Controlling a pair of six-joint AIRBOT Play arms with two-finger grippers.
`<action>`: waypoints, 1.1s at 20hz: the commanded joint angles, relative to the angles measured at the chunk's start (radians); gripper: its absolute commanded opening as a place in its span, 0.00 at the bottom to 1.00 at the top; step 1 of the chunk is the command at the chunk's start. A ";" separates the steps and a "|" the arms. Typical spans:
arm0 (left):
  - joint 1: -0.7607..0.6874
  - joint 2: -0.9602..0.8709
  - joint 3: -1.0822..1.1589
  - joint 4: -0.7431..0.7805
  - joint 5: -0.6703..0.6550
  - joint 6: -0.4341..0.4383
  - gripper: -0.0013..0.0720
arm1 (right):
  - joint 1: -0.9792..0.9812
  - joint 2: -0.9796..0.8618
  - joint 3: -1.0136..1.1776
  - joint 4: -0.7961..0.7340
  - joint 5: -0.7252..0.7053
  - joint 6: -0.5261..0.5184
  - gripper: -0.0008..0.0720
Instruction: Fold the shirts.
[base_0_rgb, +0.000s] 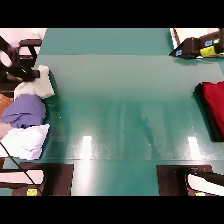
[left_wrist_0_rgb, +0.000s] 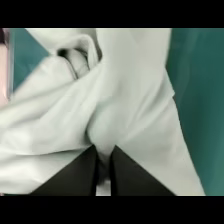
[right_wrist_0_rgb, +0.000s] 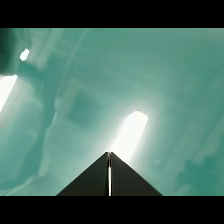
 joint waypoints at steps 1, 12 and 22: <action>-0.064 0.134 0.145 -0.029 -0.039 0.082 0.05 | 0.001 0.001 0.144 -0.129 0.035 0.000 0.04; -0.729 0.309 0.241 -0.108 -0.247 0.245 0.05 | -0.108 0.176 0.053 -0.296 0.036 0.002 0.04; -0.774 0.068 0.209 -0.242 -0.186 0.130 0.70 | -0.240 0.332 -0.079 -0.291 0.037 0.002 0.04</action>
